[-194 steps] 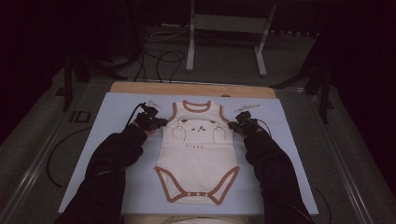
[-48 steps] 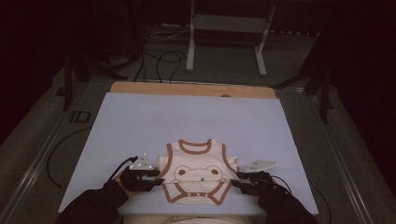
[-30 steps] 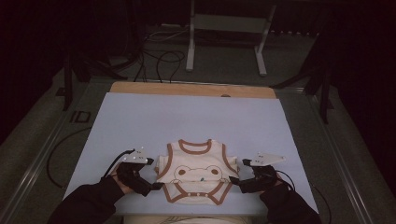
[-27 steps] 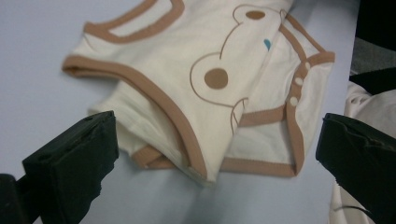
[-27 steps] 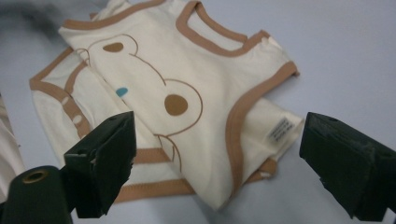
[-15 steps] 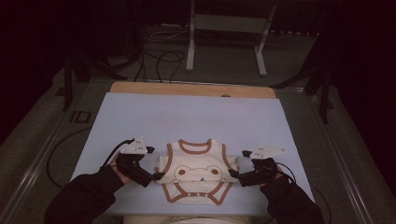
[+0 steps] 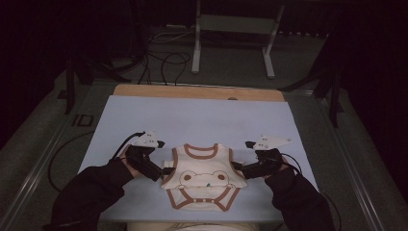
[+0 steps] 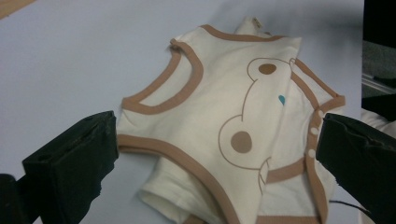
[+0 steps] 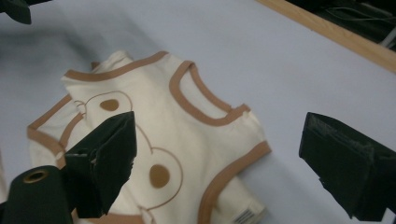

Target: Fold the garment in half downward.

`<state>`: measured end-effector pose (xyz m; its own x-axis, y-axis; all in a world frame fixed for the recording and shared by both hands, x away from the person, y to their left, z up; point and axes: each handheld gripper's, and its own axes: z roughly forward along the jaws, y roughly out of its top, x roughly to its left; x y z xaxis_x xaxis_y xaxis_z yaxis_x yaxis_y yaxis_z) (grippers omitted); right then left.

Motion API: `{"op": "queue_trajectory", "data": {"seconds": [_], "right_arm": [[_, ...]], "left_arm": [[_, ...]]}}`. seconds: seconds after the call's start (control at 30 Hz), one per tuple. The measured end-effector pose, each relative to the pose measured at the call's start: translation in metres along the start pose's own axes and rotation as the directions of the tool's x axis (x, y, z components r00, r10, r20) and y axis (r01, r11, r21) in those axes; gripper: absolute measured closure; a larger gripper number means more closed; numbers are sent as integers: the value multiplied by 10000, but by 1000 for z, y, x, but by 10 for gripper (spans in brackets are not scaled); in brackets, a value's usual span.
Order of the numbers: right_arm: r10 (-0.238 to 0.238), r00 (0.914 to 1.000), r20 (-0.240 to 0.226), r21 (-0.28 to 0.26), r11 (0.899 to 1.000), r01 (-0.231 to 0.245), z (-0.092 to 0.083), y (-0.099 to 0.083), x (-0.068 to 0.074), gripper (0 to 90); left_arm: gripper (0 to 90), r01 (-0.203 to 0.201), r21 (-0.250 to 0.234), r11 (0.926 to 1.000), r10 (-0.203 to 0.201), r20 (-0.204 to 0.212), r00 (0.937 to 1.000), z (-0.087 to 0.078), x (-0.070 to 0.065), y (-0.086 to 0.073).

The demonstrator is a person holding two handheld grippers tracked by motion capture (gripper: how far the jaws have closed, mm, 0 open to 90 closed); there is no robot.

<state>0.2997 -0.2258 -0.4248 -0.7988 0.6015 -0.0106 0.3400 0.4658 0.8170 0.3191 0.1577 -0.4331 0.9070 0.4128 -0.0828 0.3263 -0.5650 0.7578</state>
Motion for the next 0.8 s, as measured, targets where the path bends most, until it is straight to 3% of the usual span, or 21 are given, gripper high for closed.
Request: {"op": "queue_trajectory", "data": {"seconds": [0.33,0.8], "right_arm": [[-68,9998,-160,46,10000,69,19,16,-12,114],[-207,9994,-293,504,9985,222,44,25,-22,114]], "left_arm": [[0,-54,116,9999,53,8,10000,9,12,11],[0,-31,217,9998,34,-121,9999,25,26,18]]}}
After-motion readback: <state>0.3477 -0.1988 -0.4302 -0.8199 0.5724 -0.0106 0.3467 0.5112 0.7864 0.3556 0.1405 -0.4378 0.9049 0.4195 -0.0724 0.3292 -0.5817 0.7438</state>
